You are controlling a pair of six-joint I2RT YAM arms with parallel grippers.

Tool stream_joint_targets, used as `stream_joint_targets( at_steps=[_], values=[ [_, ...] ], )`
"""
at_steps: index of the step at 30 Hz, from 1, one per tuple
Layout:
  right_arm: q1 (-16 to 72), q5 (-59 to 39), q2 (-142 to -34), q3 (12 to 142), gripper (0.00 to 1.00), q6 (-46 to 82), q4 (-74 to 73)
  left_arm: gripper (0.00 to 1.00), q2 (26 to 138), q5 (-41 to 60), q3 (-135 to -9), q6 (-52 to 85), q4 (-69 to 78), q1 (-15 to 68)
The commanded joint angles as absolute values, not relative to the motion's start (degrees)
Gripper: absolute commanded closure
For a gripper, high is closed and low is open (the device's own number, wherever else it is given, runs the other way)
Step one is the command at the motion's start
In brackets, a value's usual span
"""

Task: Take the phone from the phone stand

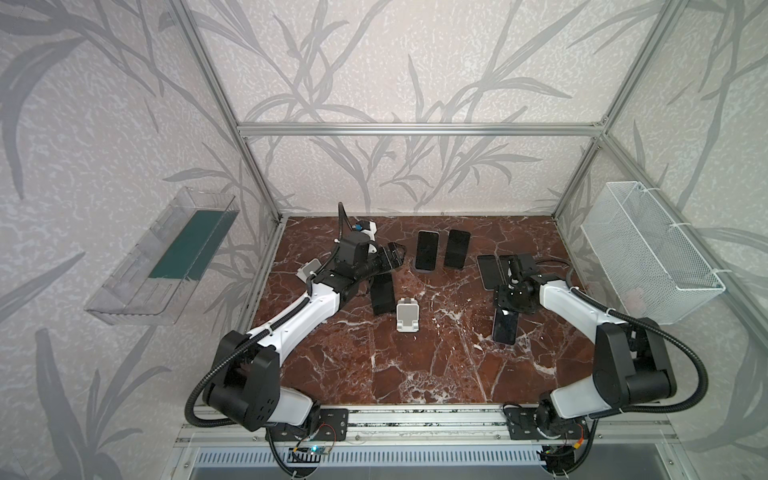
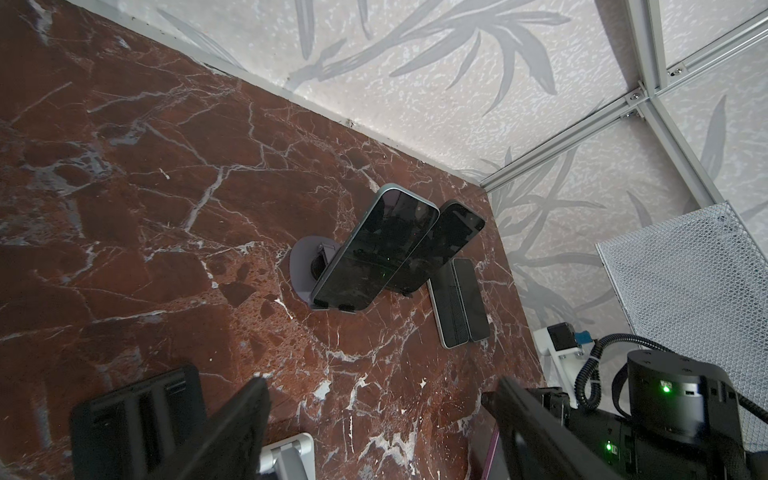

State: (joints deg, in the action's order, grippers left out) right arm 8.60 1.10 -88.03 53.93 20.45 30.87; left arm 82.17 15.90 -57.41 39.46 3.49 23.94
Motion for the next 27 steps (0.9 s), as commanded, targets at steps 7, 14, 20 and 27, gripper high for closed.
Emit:
stream_joint_targets(
  at_steps=[7,14,20,27],
  values=[
    [8.3,0.9,-92.5,62.2,0.33,13.9,41.0,0.15,82.5,16.0,-59.0,38.6,3.9,23.9],
    [8.5,0.7,-93.3,61.9,0.33,9.7,43.6,0.15,82.0,16.2,-58.5,38.9,4.5,24.2],
    [10.5,2.5,-96.1,63.4,0.32,6.9,43.9,0.15,81.7,15.7,-58.1,38.7,4.7,25.0],
    [10.5,2.0,-99.1,63.2,0.3,7.0,41.4,0.15,81.6,15.7,-58.0,38.5,4.6,25.3]
  ],
)
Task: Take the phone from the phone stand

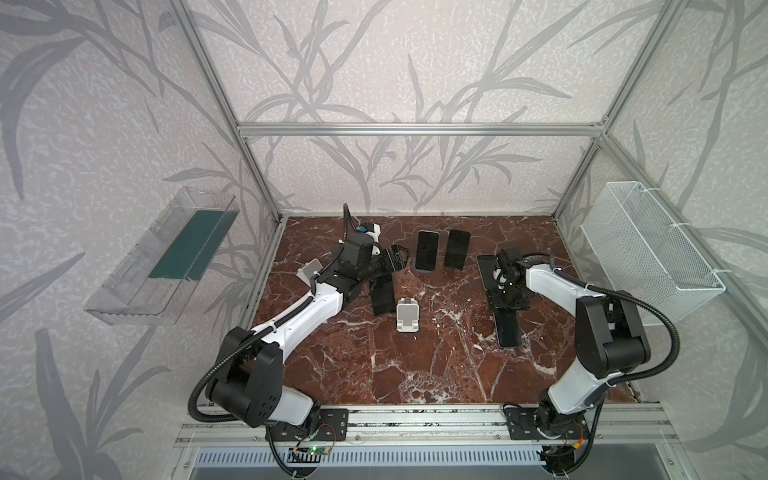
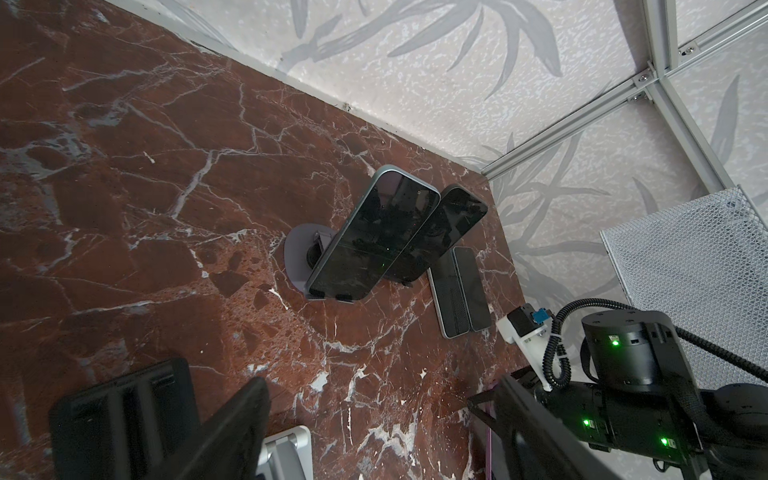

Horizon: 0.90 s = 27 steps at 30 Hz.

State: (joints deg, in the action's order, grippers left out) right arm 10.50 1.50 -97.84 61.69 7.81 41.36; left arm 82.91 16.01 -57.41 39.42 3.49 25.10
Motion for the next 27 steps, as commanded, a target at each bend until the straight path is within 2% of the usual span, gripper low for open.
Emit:
stream_joint_targets(
  at_steps=[1,27],
  values=[
    [10.5,2.3,-99.8,63.5,0.3,6.9,41.0,0.15,81.6,15.9,-58.0,38.6,4.9,25.3],
    [10.5,3.6,-106.2,67.2,0.28,5.6,40.5,0.15,79.5,14.7,-59.4,35.2,2.1,26.6]
  ],
)
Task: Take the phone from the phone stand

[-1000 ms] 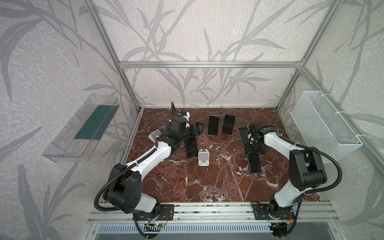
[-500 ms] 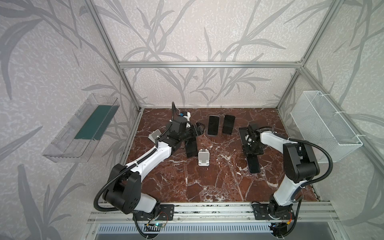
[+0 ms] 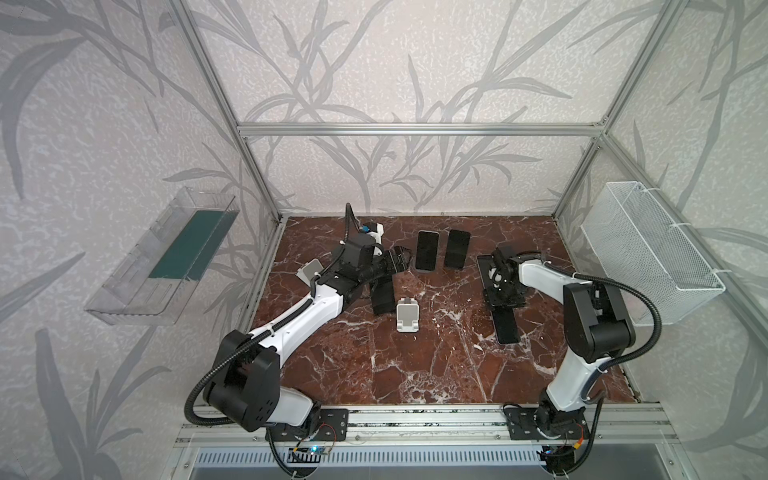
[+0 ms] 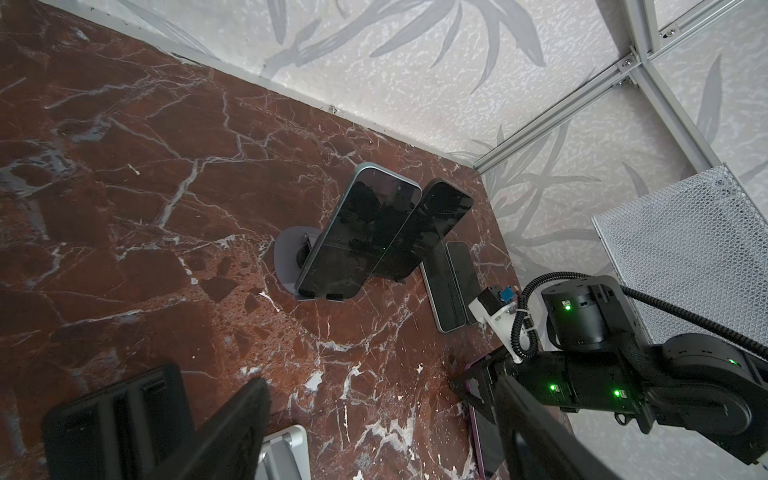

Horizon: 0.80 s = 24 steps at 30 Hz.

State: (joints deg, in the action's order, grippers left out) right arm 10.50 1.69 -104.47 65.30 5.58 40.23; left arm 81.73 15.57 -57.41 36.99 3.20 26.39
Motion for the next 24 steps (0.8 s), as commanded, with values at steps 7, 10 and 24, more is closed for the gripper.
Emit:
stream_joint_targets(
  at_steps=[7,10,24],
  values=[
    [10.5,3.3,-107.4,67.4,0.27,5.8,40.1,0.14,78.1,13.6,-59.4,34.3,1.6,26.6],
    [10.5,3.2,-107.7,66.8,0.27,6.0,39.8,0.14,78.0,13.9,-59.4,34.6,1.8,26.6],
    [10.5,1.8,-107.1,66.3,0.24,7.0,39.7,0.14,77.7,13.5,-59.5,34.4,1.4,26.6]
  ],
)
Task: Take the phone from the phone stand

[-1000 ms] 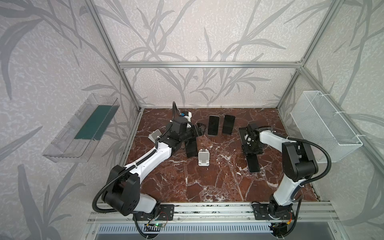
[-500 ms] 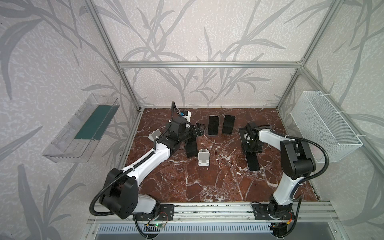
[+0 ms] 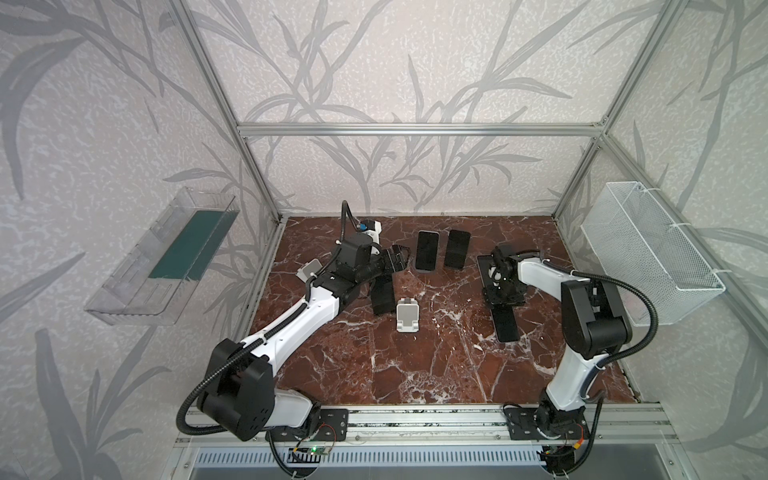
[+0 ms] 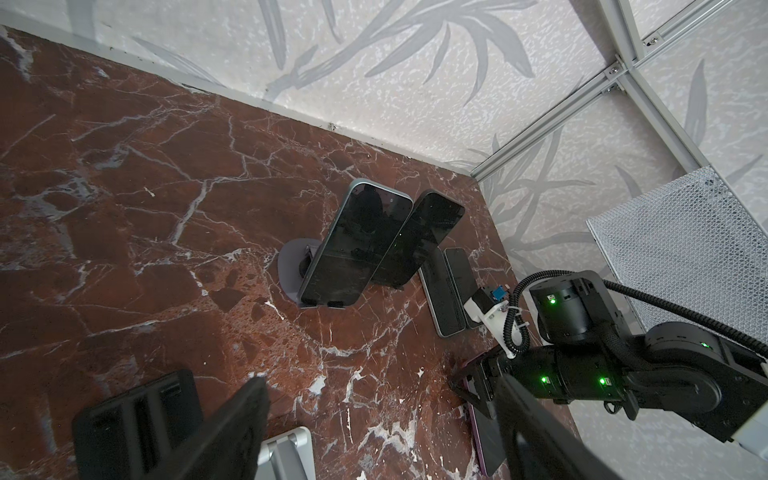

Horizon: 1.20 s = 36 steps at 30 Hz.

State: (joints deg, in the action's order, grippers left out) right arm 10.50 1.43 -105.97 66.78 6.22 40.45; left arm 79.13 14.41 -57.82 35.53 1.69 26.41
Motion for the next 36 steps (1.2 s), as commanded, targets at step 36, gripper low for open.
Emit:
stream_joint_targets(
  at_steps=[36],
  values=[
    [10.5,5.5,-109.2,66.1,0.24,9.5,37.3,0.14,77.0,12.1,-59.4,33.8,0.9,26.6]
  ],
)
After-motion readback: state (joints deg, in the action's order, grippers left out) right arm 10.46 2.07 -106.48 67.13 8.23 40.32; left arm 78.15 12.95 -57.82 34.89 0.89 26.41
